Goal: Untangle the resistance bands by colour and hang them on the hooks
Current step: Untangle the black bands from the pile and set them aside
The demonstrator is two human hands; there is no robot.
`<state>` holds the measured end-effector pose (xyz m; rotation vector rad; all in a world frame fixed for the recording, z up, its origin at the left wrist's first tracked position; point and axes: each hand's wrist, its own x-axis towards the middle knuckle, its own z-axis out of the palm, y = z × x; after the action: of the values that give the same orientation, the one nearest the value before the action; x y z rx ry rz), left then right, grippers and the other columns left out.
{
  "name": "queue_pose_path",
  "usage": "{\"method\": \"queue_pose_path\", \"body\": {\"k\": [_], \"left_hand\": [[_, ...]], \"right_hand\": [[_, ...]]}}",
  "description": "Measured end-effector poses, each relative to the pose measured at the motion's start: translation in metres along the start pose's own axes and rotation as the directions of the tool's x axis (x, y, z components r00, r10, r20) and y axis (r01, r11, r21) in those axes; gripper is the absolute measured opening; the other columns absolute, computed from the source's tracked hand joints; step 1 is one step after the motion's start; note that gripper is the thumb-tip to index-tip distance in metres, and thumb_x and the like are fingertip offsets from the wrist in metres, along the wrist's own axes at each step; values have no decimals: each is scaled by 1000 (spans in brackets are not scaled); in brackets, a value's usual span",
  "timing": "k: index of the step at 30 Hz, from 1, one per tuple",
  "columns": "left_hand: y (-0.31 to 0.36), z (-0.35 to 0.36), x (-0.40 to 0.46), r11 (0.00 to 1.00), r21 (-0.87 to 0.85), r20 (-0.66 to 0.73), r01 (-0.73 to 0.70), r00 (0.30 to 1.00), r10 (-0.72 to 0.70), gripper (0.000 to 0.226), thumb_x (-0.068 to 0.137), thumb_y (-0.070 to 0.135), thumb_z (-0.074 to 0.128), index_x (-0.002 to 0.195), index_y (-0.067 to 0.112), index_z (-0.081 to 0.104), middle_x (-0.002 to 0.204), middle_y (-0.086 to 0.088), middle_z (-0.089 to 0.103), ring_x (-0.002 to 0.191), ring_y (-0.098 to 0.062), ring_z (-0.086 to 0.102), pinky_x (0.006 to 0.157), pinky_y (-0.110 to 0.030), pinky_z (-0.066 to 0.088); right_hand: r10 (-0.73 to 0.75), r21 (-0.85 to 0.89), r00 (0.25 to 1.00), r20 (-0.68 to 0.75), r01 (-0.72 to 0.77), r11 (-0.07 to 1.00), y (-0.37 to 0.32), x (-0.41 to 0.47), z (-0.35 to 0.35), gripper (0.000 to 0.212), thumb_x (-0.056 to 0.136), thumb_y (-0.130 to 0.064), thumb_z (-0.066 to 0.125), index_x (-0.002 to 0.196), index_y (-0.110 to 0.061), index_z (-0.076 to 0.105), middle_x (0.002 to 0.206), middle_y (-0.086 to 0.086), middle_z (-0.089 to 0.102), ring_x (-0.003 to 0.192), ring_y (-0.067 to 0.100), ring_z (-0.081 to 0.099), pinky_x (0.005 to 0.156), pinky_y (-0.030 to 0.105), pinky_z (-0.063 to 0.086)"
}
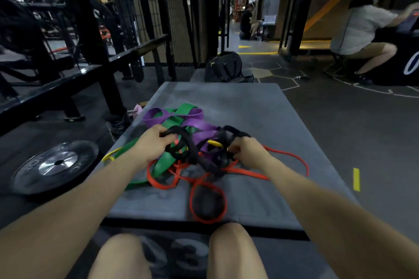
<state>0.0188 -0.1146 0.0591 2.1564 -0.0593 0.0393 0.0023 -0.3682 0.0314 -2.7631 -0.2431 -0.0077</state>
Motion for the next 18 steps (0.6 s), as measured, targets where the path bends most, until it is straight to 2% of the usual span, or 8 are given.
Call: {"method": "queue_pose_path", "body": {"k": [3, 6, 7, 9, 11, 13, 16, 18], "left_hand": [[-18, -3, -4, 999, -13, -7, 41, 999, -42, 22, 83, 17, 65, 68, 16, 49, 66, -6, 50, 70, -21, 46, 70, -38, 37], [-20, -6, -5, 992, -114, -12, 58, 998, -59, 18, 84, 16, 65, 71, 16, 51, 74, -10, 55, 75, -22, 51, 74, -39, 42], [-18, -6, -5, 983, -170, -11, 70, 997, -73, 18, 85, 14, 63, 72, 16, 51, 74, -10, 55, 75, -22, 52, 74, -38, 42], [-7, -2, -5, 948, -310, 5, 72, 997, -74, 20, 89, 7, 57, 72, 15, 50, 72, -7, 54, 70, -19, 50, 66, -33, 42], [10, 1, -5, 909, -412, 20, 62, 998, -59, 21, 90, 2, 53, 73, 14, 49, 71, -6, 52, 68, -14, 50, 63, -26, 42], [27, 5, 4, 881, -469, 32, 56, 998, -47, 20, 91, 2, 51, 76, 14, 49, 70, -4, 51, 66, -11, 50, 66, -25, 44], [64, 20, 26, 842, -539, 38, 24, 999, -4, 18, 91, 4, 53, 77, 14, 48, 68, -3, 49, 55, -5, 51, 62, -23, 46], [94, 41, 40, 833, -554, 50, 2, 998, 31, 19, 91, 7, 54, 75, 15, 47, 69, -2, 49, 57, -6, 50, 61, -22, 43]], "right_hand": [[-62, 4, 987, 147, 62, 998, -10, 0, 20, 24, 84, -8, 56, 105, -7, 68, 104, 7, 68, 103, 23, 61, 88, 28, 44], [-76, 94, 973, 216, 57, 994, -14, 1, 32, 31, 78, -9, 65, 109, -3, 64, 107, 12, 67, 102, 27, 61, 89, 34, 48], [-71, 98, 970, 231, 49, 994, -15, 0, 35, 31, 78, -12, 68, 108, -4, 64, 105, 10, 66, 101, 26, 60, 87, 34, 48], [-64, 76, 968, 243, 47, 996, -16, 1, 39, 23, 77, -20, 72, 95, -7, 64, 87, 3, 61, 88, 20, 55, 73, 26, 41], [-42, 85, 974, 223, 23, 996, -14, 3, 42, 18, 78, -25, 73, 78, -12, 61, 75, 2, 53, 78, 17, 49, 65, 23, 33], [-25, 170, 985, 172, -5, 985, -11, 4, 37, 23, 78, -27, 73, 65, -16, 57, 74, 4, 54, 75, 17, 51, 64, 23, 34], [-30, 347, 999, 15, 23, 938, -4, 5, 19, 14, 81, -21, 70, 81, -8, 70, 67, -4, 58, 76, 8, 52, 61, 19, 36], [42, 498, 996, -80, 4, 867, 6, 4, 5, 11, 82, -17, 69, 85, -7, 71, 70, -4, 59, 72, 2, 50, 60, 20, 39]]}}
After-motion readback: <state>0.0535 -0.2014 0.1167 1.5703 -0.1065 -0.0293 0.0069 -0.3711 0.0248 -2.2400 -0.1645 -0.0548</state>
